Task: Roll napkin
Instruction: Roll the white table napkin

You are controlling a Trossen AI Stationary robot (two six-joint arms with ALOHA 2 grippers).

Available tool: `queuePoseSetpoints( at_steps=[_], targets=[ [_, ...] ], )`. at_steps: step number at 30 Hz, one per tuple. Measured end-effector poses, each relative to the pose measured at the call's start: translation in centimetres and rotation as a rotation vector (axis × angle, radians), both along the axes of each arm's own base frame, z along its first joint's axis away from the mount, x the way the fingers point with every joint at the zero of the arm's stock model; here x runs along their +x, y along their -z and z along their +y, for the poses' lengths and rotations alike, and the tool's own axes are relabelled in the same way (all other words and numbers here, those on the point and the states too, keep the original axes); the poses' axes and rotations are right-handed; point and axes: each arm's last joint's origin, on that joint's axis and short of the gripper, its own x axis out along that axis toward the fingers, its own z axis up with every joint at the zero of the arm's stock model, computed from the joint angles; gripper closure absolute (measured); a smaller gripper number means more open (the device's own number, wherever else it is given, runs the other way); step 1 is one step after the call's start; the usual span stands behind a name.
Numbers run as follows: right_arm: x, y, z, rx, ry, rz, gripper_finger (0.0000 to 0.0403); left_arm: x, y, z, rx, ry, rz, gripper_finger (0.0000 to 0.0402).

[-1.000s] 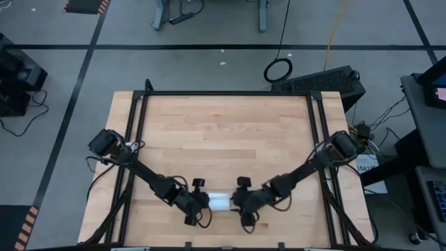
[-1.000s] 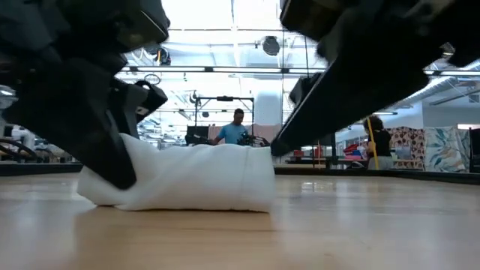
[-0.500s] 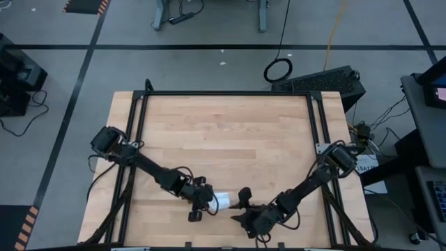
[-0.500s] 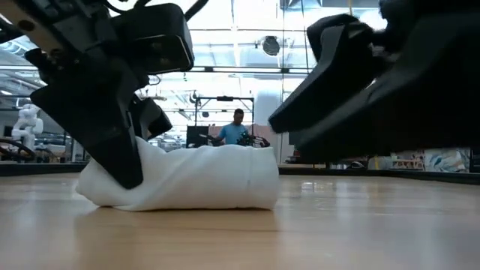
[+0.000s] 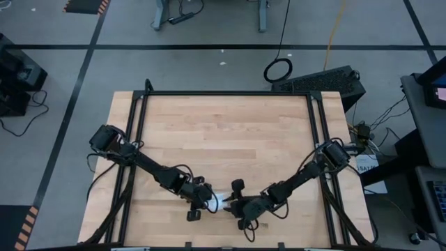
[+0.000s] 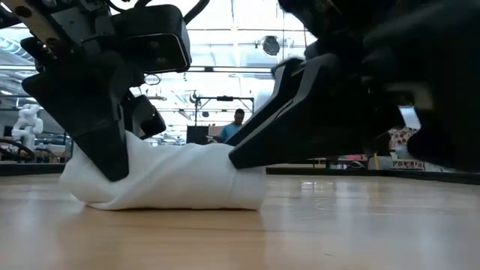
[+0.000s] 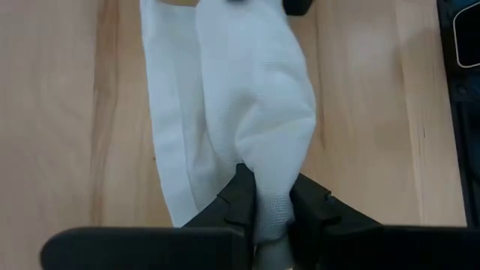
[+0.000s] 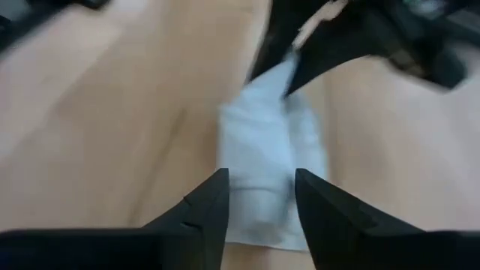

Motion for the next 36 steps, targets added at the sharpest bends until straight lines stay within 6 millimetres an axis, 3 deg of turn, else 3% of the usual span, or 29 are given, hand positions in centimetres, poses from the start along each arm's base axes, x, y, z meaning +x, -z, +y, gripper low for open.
queuePoseSetpoints(
  at_steps=[11, 24, 30, 36],
  targets=[
    [1.3, 0.1, -2.2, 0.406, 0.072, 0.106, 0.0393, -0.2, 0.1, -0.1, 0.016, 0.003, 0.009, 0.0352],
    [2.3, 0.0, -4.2, 0.807, 0.090, 0.275, 0.0400, -1.0, 0.0, -1.9, 0.030, 0.073, -0.018, 0.0345],
    [2.6, 0.1, -5.1, 0.878, 0.115, 0.315, 0.0400, -1.7, -0.2, -2.1, 0.050, 0.095, 0.012, 0.0278],
    [2.7, 0.2, -5.7, 0.922, 0.152, 0.345, 0.0400, -3.5, -2.7, -1.4, 0.101, 0.065, 0.057, 0.0194]
  ],
)
